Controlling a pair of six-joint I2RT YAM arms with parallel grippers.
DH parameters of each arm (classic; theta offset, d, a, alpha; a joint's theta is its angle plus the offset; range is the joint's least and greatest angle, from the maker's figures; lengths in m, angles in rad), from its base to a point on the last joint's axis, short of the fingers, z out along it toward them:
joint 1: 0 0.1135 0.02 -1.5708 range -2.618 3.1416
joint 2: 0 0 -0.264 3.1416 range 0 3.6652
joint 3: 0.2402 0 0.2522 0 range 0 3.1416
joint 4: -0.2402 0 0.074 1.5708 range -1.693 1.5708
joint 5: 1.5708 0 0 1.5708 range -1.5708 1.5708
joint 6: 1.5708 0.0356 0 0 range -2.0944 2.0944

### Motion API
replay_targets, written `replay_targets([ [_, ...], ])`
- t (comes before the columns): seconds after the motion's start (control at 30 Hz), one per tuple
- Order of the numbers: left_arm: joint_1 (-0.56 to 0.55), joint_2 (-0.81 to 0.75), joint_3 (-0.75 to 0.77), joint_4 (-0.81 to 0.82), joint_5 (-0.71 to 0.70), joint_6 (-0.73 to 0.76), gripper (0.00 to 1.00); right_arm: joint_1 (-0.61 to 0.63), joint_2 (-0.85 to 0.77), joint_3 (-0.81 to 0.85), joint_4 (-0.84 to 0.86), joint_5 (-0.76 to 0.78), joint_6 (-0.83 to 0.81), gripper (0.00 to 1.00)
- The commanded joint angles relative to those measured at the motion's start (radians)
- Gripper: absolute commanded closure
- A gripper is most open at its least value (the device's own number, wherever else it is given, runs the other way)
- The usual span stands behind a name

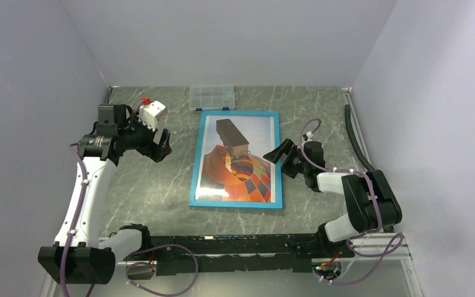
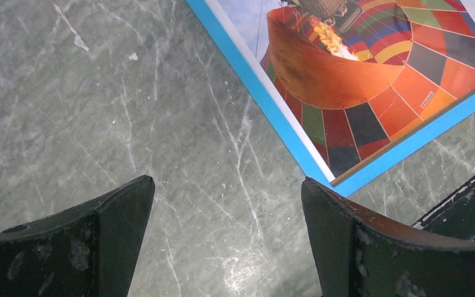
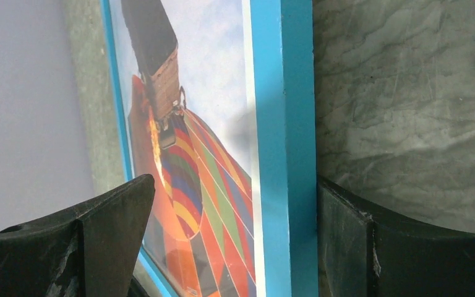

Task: Put the photo into the frame

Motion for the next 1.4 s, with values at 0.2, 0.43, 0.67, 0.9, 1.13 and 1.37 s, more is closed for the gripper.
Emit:
replay_targets([
  [0.2,0.153,0.129,0.019,0.017,0.069,-0.093,0.06,0.0,-0.264,0.225,-0.732,0.414,-0.302,0.0],
  [0.43,0.263,0.17,-0.12,0.214,0.107,-0.152,0.06,-0.002,-0.469,0.289,-0.807,0.695,-0.338,0.0],
  [0.67,0.312,0.238,-0.356,0.665,0.08,-0.267,0.06,-0.008,-0.487,0.106,-0.436,0.771,-0.54,0.0],
  [0.9,0.317,0.339,-0.558,1.197,0.081,-0.418,0.06,-0.029,-0.45,0.008,-0.158,0.896,-0.633,0.0],
  [1.13,0.318,0.52,-0.691,1.6,0.071,-0.476,0.06,-0.065,-0.305,-0.089,0.21,0.895,-0.769,0.0],
  [1.37,0.303,0.493,-0.829,1.834,0.04,-0.463,0.06,-0.141,-0.169,-0.203,0.542,0.83,-0.784,0.0],
])
